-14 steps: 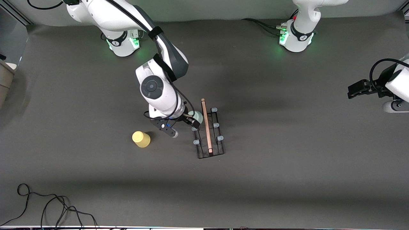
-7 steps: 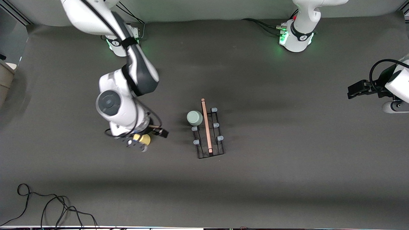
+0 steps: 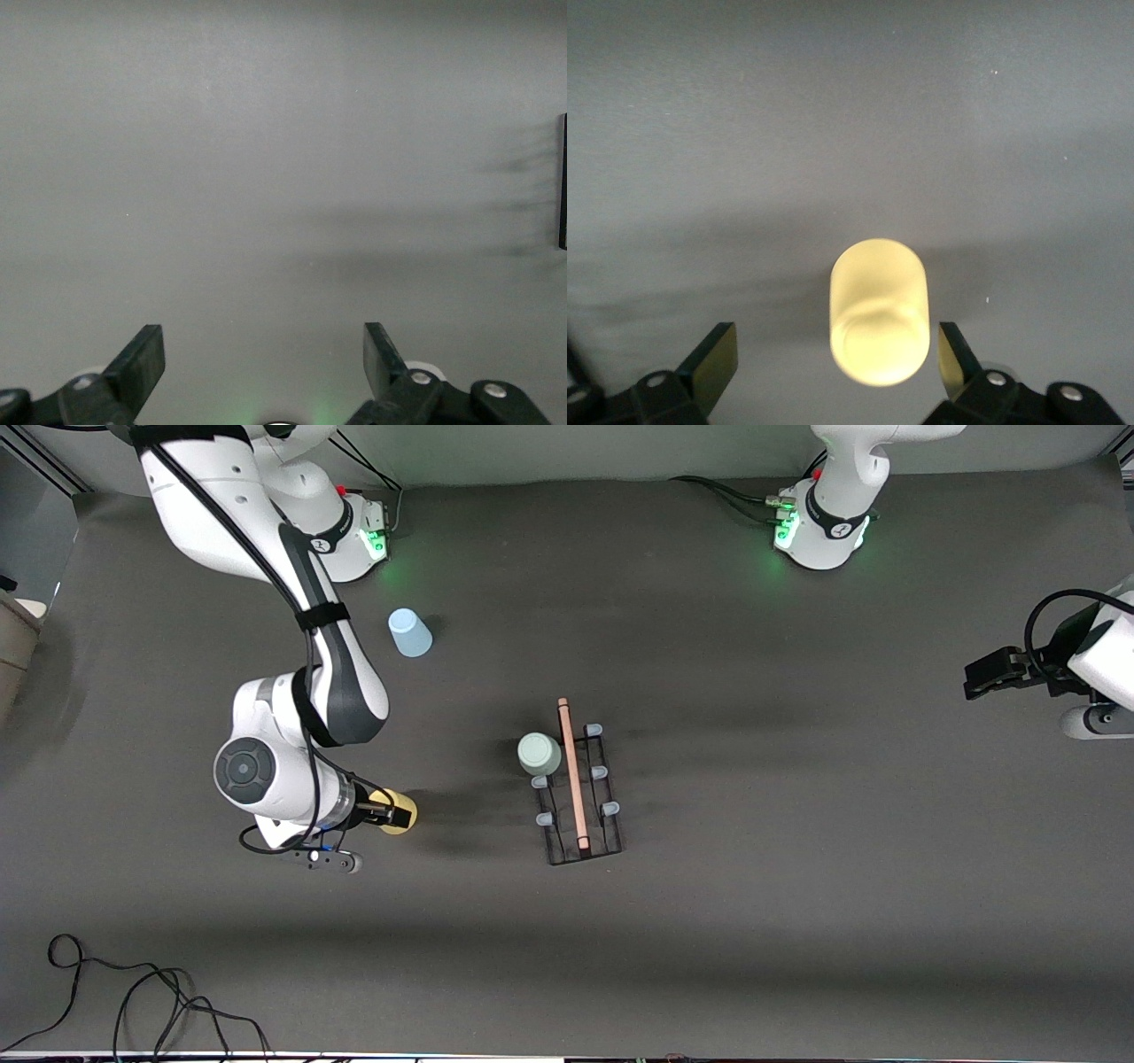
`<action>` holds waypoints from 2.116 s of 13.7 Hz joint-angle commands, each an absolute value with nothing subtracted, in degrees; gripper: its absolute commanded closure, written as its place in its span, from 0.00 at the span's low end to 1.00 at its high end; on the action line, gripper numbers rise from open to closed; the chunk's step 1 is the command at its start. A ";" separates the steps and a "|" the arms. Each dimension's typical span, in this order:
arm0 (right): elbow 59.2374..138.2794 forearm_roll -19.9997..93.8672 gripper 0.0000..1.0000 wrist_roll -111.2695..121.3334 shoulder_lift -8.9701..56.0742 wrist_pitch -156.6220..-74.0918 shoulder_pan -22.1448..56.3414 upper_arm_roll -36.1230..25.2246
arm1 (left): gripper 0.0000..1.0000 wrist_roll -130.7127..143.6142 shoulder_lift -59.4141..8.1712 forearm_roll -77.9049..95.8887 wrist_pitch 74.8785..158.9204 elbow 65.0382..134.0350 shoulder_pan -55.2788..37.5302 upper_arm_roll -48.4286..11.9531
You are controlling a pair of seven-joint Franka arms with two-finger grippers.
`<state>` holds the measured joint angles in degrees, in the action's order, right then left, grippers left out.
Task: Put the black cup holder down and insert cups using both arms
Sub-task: 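Grasp the yellow cup with the right gripper, then place the yellow cup onto a rack peg with the right gripper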
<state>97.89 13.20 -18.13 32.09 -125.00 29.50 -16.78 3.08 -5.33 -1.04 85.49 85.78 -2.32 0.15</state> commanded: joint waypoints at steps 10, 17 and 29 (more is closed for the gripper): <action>105.47 21.80 1.00 -10.63 34.11 -135.45 30.67 -16.26 | 0.00 2.29 -4.92 -1.67 85.96 86.31 -2.20 0.09; 98.72 21.80 1.00 -12.21 26.38 -118.59 29.97 -17.40 | 0.00 2.29 -4.92 -1.67 86.39 86.66 -2.20 0.09; 76.91 26.19 1.00 -46.56 35.23 -121.10 38.93 -16.96 | 0.00 2.37 -4.40 -0.62 88.86 87.01 -2.20 0.09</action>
